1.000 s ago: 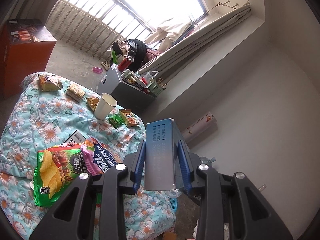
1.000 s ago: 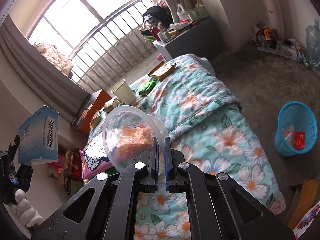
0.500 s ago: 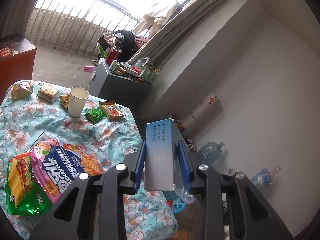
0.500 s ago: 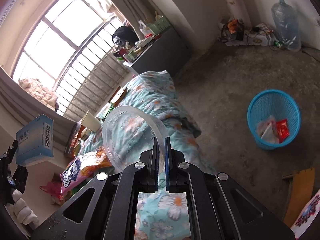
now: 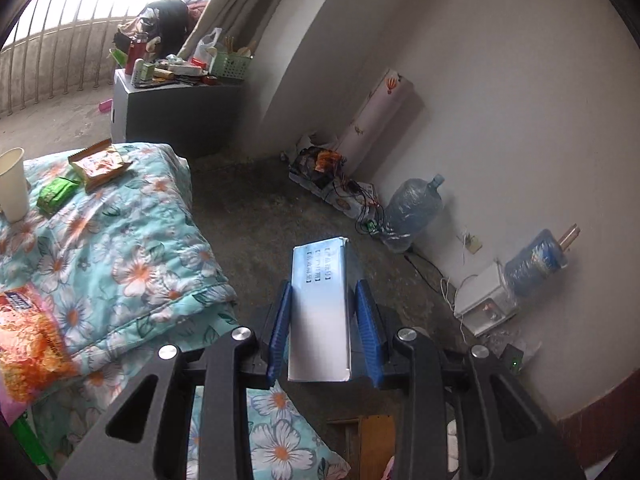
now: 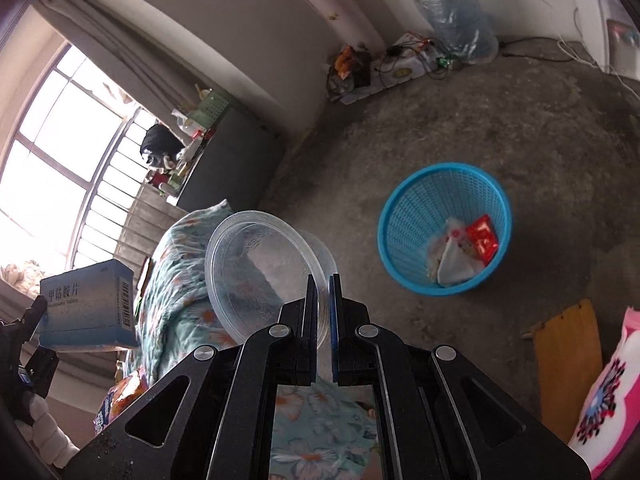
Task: Collect trash
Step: 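Lift both held items off the bed and carry them over the blue wastebasket, then open both tools above the wastebasket to drop the box and container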
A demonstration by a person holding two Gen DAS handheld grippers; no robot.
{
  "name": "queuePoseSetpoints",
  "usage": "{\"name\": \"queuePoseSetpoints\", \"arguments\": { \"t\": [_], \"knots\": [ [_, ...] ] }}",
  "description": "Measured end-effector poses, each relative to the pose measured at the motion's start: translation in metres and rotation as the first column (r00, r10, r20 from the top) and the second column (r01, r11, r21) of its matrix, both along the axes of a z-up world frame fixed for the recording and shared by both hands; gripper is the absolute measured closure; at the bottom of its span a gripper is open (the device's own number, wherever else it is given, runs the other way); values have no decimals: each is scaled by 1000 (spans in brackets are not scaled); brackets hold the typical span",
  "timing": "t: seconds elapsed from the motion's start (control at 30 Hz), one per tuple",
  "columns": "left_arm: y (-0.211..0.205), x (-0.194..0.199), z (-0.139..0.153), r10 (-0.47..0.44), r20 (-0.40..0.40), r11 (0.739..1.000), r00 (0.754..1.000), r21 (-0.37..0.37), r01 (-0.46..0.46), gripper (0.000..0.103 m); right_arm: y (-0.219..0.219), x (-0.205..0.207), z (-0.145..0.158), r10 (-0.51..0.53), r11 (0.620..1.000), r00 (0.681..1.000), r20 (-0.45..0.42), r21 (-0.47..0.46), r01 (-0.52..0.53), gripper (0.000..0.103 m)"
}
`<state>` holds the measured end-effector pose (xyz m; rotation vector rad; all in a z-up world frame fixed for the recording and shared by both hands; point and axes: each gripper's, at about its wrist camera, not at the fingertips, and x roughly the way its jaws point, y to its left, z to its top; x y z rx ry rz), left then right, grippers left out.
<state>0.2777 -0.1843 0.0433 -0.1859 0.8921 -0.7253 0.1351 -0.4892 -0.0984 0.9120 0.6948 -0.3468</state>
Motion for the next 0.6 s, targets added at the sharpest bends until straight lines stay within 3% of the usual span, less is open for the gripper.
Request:
{"name": "queuePoseSetpoints", "arguments": {
  "t": [0.23, 0.37, 0.4, 0.43, 0.47, 0.5, 0.6],
  "knots": [
    [-95, 25, -65, -95, -95, 986, 991, 126, 106, 72, -41, 4, -42, -92, 993, 993, -68, 74, 97, 99],
    [-149, 39, -82, -126, -82, 976, 989, 166, 138, 70, -68, 13, -55, -134, 987, 986, -101, 70, 142, 98],
    [-165, 44, -90, -142, -99, 969, 985, 189, 158, 69, -76, 21, -62, -130, 987, 985, -113, 77, 139, 95],
    [-179, 50, -100, -152, -126, 965, 980, 197, 175, 66, -86, 26, -71, -143, 985, 981, -128, 83, 154, 84],
    [-189, 55, -108, -158, -145, 964, 977, 193, 184, 54, -95, 31, -80, -160, 981, 978, -133, 89, 173, 73],
    [-196, 58, -116, -149, -152, 963, 977, 202, 179, 44, -103, 37, -92, -154, 982, 979, -134, 90, 167, 54],
    [-193, 57, -126, -106, -148, 964, 983, 227, 138, 43, -112, 42, -124, -177, 977, 952, -250, 70, 200, 53]
  ]
}}
